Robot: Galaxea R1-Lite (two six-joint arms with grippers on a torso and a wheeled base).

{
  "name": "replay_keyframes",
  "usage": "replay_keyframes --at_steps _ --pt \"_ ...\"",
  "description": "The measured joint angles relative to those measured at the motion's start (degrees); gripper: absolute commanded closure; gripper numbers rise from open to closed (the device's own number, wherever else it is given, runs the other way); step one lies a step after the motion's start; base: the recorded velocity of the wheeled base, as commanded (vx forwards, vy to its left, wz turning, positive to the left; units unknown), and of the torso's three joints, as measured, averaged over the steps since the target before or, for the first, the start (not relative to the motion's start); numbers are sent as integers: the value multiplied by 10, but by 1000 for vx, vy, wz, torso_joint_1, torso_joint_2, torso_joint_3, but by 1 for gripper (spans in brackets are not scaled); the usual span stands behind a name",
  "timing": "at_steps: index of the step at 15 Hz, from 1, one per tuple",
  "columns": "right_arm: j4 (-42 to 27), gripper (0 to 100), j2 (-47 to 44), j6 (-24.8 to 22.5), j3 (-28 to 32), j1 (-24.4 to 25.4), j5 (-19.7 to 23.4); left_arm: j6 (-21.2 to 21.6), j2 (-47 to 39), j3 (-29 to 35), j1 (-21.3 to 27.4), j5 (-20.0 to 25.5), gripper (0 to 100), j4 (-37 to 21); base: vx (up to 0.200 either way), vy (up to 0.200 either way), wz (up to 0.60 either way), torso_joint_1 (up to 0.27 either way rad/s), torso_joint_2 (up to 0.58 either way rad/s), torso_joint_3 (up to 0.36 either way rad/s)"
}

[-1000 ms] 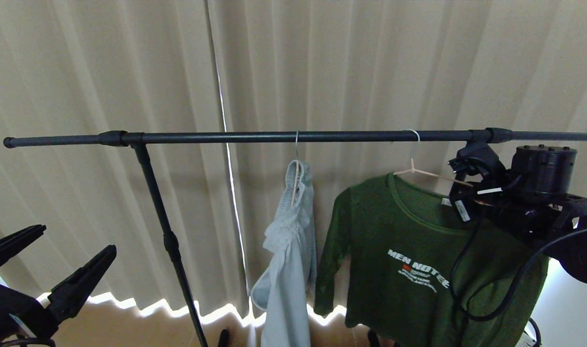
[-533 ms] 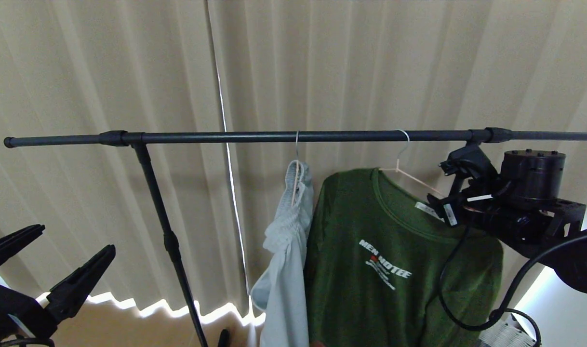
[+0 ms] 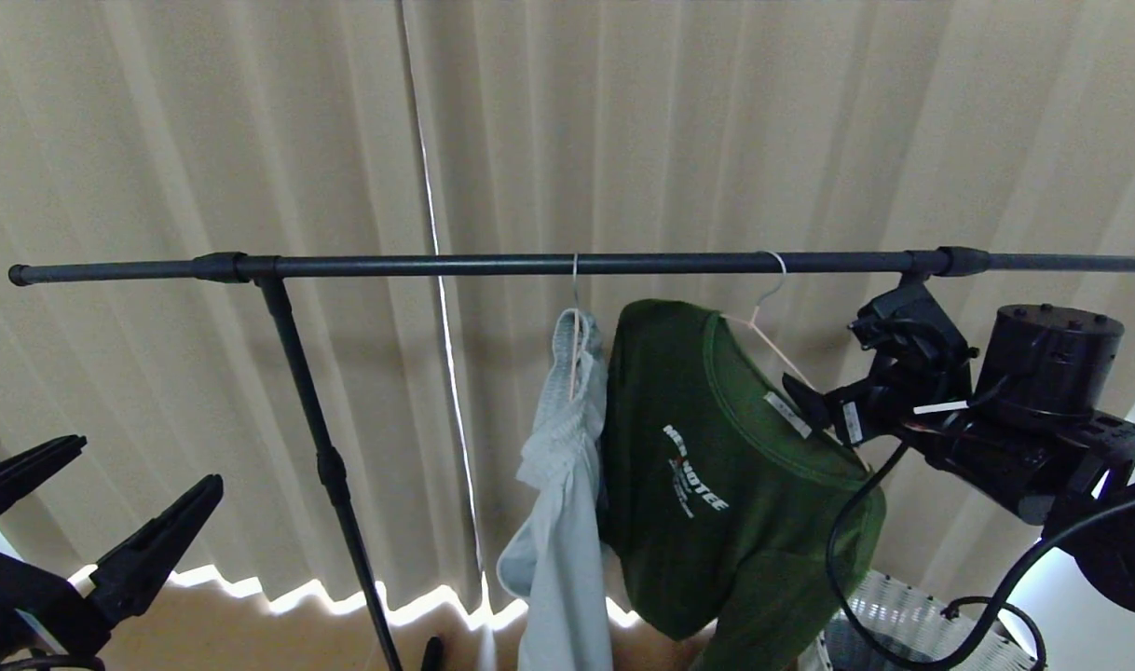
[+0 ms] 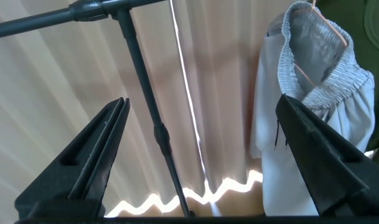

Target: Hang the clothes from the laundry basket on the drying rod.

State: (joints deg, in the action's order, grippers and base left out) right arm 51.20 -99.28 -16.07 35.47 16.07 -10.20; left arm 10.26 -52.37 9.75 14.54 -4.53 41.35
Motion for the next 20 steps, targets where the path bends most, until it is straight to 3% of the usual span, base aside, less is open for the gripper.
replay_keyframes --at_steps 5,8,10,13,15,17,20 --pt "8 0 23 1 -23 -1 50 0 13 -4 -1 -2 0 -1 0 0 0 0 0 0" --pt "13 0 99 7 -60 -7 62 -5 75 -29 -10 -5 0 -22 0 0 0 0 0 0" --pt "11 0 170 10 -105 -11 63 -4 144 -57 -23 -10 0 -86 0 0 0 0 0 0" --pt "-9 0 291 12 -178 -14 60 -5 285 -64 -53 -14 0 -293 0 0 0 0 0 0" --pt "-63 0 372 12 -221 -18 57 -23 373 -58 -66 -15 0 -446 0 0 0 0 0 0" --pt "-171 0 462 12 -248 -27 56 -99 424 -57 -70 -15 0 -475 0 0 0 0 0 0" --pt "-348 0 587 12 -259 -50 54 -146 453 -59 -63 -35 0 -478 0 0 0 0 0 0"
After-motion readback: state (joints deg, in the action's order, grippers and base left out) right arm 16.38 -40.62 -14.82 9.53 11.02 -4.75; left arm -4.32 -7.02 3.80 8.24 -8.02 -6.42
